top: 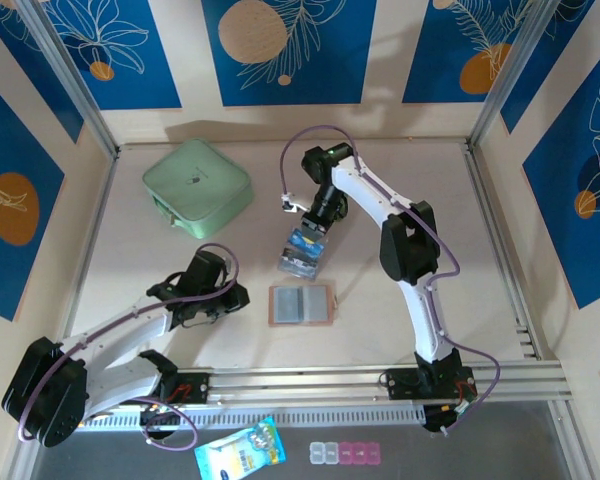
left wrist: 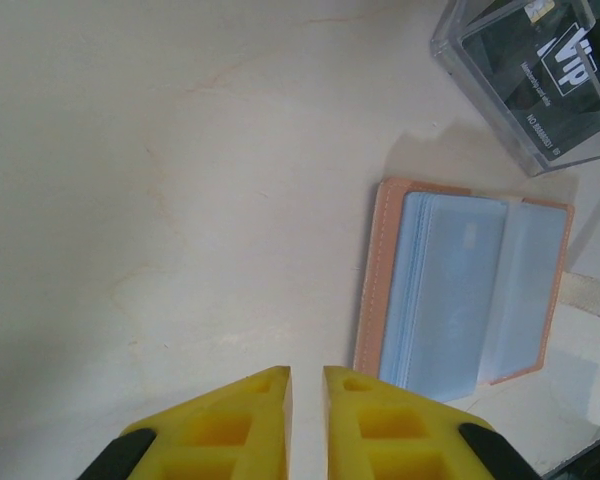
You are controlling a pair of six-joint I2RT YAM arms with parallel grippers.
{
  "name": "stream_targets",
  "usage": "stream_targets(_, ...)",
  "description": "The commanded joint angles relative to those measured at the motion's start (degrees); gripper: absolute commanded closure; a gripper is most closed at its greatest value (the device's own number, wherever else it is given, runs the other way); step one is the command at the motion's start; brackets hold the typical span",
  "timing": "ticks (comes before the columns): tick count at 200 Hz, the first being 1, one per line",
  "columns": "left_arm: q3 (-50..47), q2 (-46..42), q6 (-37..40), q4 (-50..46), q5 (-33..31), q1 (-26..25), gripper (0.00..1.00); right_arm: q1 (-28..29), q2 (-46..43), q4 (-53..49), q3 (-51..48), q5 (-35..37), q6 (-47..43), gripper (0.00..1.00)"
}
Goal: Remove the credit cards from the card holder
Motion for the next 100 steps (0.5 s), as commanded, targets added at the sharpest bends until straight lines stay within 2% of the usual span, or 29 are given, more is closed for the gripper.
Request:
stream_targets(1,-0.6,-0.2,-0.5,0.5,1.2,0.7,0.85,-0.6,-2.9,-0.3,1.7,-0.8,0.7,0.94)
stream_targets(100,-0.6,0.7,-0.5,1.1,1.5,0.8,0.85,-0.6,-1.4,-0.2,0.4,1.7,-1.1,0.94)
